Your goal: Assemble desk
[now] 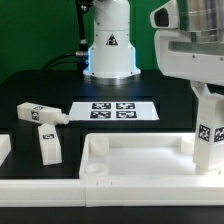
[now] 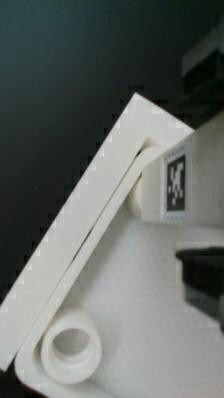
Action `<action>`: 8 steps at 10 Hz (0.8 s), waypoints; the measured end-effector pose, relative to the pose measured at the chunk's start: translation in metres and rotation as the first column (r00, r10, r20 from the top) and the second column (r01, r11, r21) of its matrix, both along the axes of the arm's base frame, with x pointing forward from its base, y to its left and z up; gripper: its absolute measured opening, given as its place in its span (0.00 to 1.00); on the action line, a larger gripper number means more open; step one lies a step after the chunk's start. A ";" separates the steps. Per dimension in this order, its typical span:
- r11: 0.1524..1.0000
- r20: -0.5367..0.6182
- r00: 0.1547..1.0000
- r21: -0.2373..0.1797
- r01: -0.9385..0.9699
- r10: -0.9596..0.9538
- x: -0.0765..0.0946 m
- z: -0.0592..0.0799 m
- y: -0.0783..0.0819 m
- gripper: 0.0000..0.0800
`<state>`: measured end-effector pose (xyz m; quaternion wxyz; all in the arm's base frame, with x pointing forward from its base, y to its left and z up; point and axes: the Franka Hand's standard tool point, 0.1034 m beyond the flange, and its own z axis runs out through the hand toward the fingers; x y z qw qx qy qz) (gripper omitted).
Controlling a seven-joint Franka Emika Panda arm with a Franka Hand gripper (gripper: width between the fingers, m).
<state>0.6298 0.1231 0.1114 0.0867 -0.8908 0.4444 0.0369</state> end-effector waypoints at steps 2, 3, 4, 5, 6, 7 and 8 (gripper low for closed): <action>0.970 0.054 0.968 -0.022 -0.244 0.244 0.002 0.000 -0.001 0.76; 0.927 0.073 0.924 -0.040 -0.374 0.376 0.002 0.000 -0.001 0.76; 0.901 0.082 0.897 -0.045 -0.432 0.434 0.002 0.000 -0.002 0.80; 0.872 0.091 0.867 -0.051 -0.487 0.490 0.002 0.000 -0.002 0.81; 0.827 0.101 0.821 -0.062 -0.559 0.562 0.002 -0.001 -0.003 0.81; 0.764 0.113 0.756 -0.077 -0.640 0.645 0.003 0.000 -0.005 0.81; 0.568 0.100 0.559 -0.151 -0.809 0.823 0.006 0.005 -0.012 0.81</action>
Offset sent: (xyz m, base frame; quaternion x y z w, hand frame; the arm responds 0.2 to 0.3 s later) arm 0.0000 0.0000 0.0000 0.0000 0.0000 -0.1938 0.9810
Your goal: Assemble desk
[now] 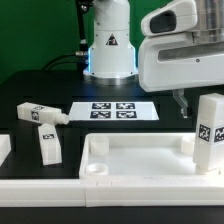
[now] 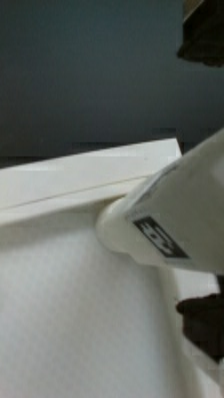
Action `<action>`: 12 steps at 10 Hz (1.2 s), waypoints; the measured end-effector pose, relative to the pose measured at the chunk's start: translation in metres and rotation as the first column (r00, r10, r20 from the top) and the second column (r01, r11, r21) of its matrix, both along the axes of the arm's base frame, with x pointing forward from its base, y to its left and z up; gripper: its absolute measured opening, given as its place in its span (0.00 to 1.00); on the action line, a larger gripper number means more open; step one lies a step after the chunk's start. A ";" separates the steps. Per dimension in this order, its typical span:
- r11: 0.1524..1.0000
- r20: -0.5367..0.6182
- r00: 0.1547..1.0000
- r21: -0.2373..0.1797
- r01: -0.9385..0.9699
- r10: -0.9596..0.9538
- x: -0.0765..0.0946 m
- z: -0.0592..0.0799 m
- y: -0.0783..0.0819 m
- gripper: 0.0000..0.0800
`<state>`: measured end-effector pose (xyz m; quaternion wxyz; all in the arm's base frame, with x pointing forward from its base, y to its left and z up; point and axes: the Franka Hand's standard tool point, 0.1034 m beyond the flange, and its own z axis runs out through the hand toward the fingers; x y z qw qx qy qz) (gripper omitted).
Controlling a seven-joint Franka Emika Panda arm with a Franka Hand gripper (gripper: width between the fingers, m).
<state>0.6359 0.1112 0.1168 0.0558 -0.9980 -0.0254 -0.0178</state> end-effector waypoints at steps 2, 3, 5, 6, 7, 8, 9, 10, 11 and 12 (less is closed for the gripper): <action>0.955 0.033 0.956 -0.076 -0.287 0.290 0.000 -0.001 0.004 0.81; 0.951 0.049 0.952 -0.076 -0.298 0.302 -0.001 -0.006 0.002 0.81; 0.957 0.055 0.957 -0.072 -0.280 0.284 -0.003 -0.009 0.001 0.67; 0.969 0.053 0.968 -0.066 -0.240 0.243 -0.003 -0.009 0.002 0.67; 0.988 0.049 0.988 -0.057 -0.146 0.149 -0.003 -0.009 0.002 0.44; 0.995 0.046 0.995 -0.053 -0.089 0.091 -0.003 -0.009 0.001 0.36; 0.999 0.043 0.999 -0.046 0.008 -0.006 -0.002 -0.009 0.002 0.36; 0.981 0.033 0.982 -0.037 0.189 -0.188 -0.002 -0.009 0.003 0.36; 0.941 0.023 0.942 -0.033 0.336 -0.335 -0.003 -0.010 0.003 0.36; 0.861 0.009 0.861 -0.029 0.508 -0.508 -0.003 -0.010 0.004 0.36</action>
Offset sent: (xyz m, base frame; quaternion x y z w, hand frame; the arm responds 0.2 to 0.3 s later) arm -0.0097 0.0010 -0.0185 0.0257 0.0525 0.0383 0.9976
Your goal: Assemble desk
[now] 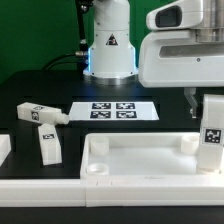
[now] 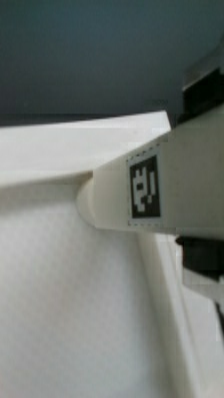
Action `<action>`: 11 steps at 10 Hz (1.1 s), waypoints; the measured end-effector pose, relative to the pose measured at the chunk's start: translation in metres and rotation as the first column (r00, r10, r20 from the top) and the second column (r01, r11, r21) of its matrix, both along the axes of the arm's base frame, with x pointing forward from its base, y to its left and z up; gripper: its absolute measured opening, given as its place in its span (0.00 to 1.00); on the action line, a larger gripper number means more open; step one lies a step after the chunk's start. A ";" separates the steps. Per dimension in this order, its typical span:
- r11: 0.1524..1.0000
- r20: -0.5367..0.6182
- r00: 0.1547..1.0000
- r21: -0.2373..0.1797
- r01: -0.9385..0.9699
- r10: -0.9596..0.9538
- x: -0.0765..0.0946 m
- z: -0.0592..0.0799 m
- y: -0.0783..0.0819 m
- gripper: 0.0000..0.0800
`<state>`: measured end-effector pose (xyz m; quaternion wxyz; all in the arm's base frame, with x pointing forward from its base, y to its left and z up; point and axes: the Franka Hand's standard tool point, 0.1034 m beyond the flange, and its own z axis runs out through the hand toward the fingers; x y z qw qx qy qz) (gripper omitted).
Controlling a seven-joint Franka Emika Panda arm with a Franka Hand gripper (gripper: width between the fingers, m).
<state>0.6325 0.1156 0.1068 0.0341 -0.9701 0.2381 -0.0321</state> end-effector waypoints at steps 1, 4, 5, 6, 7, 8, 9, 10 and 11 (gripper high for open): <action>0.971 -0.020 0.972 0.034 0.236 -0.235 0.000 -0.001 0.000 0.36; 0.882 -0.060 0.888 0.102 0.460 -0.456 0.002 -0.001 -0.005 0.36; 0.892 -0.057 0.898 0.102 0.440 -0.436 0.002 -0.001 -0.006 0.48; 0.905 -0.052 0.910 0.099 0.414 -0.410 0.002 -0.001 -0.005 0.48; 0.972 -0.028 0.975 0.076 0.222 -0.221 0.001 0.001 -0.004 0.70; 0.998 -0.016 1.000 0.055 -0.023 0.024 0.002 0.003 -0.005 0.70; 0.981 -0.013 0.982 0.045 -0.189 0.190 0.006 0.007 -0.007 0.79; 0.981 -0.005 0.982 0.043 -0.190 0.190 0.007 0.006 -0.006 0.81; 0.962 0.001 0.962 0.032 -0.273 0.273 0.006 0.005 -0.007 0.81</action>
Offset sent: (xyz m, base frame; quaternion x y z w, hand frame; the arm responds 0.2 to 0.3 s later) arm 0.0000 0.0000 0.0000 0.0000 0.0000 0.1296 0.9916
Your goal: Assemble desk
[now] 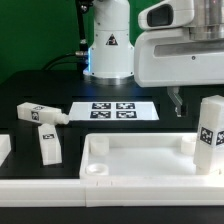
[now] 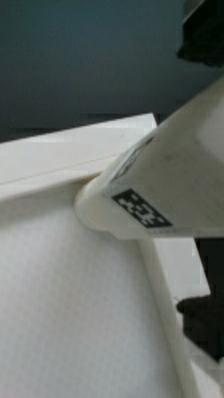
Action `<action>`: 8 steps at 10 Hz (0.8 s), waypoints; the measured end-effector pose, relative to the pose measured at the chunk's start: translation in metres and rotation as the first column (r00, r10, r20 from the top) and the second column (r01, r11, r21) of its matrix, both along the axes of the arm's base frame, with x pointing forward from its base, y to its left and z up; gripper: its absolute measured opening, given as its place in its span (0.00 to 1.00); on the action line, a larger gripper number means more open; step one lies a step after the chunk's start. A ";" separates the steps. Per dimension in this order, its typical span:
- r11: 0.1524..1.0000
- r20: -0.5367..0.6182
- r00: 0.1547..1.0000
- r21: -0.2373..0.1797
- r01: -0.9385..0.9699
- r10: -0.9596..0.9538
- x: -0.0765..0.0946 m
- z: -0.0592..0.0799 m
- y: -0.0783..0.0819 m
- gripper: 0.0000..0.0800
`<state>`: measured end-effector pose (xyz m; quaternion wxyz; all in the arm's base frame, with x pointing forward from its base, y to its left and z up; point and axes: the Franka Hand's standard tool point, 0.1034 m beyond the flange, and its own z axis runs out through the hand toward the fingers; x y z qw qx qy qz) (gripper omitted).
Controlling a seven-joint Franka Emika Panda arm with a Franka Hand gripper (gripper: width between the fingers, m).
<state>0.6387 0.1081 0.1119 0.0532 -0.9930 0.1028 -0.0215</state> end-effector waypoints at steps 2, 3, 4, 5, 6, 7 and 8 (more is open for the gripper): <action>0.940 0.021 0.940 -0.035 -0.339 0.339 0.002 0.001 -0.006 0.81; 0.861 -0.001 0.862 -0.052 -0.506 0.506 0.005 0.002 -0.006 0.81; 0.811 -0.009 0.813 -0.063 -0.581 0.582 0.009 0.003 -0.001 0.81; 0.862 -0.006 0.863 -0.056 -0.504 0.505 0.009 0.002 -0.001 0.67; 0.857 -0.009 0.859 -0.060 -0.512 0.513 0.009 0.001 -0.004 0.50; 0.880 -0.011 0.882 -0.056 -0.471 0.471 0.009 0.001 -0.003 0.50; 0.910 -0.014 0.912 -0.053 -0.411 0.411 0.009 0.001 -0.003 0.36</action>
Offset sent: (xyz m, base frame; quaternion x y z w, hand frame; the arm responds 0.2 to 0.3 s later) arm 0.0190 0.0244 0.0048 -0.0170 -0.0756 -0.4796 0.8741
